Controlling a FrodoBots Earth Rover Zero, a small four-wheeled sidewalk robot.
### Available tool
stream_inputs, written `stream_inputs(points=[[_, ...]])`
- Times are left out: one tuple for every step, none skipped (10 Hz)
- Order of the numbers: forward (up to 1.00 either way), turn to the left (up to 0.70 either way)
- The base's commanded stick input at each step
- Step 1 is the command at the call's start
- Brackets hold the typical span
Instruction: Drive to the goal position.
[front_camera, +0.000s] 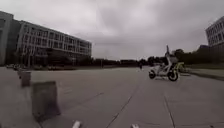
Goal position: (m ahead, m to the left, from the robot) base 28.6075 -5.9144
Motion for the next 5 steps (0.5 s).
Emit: stream_inputs(points=[[0.65,0.0],[0.41,0.0],[0.07,0.0],[0.0,0.0],[0.0,0.0]])
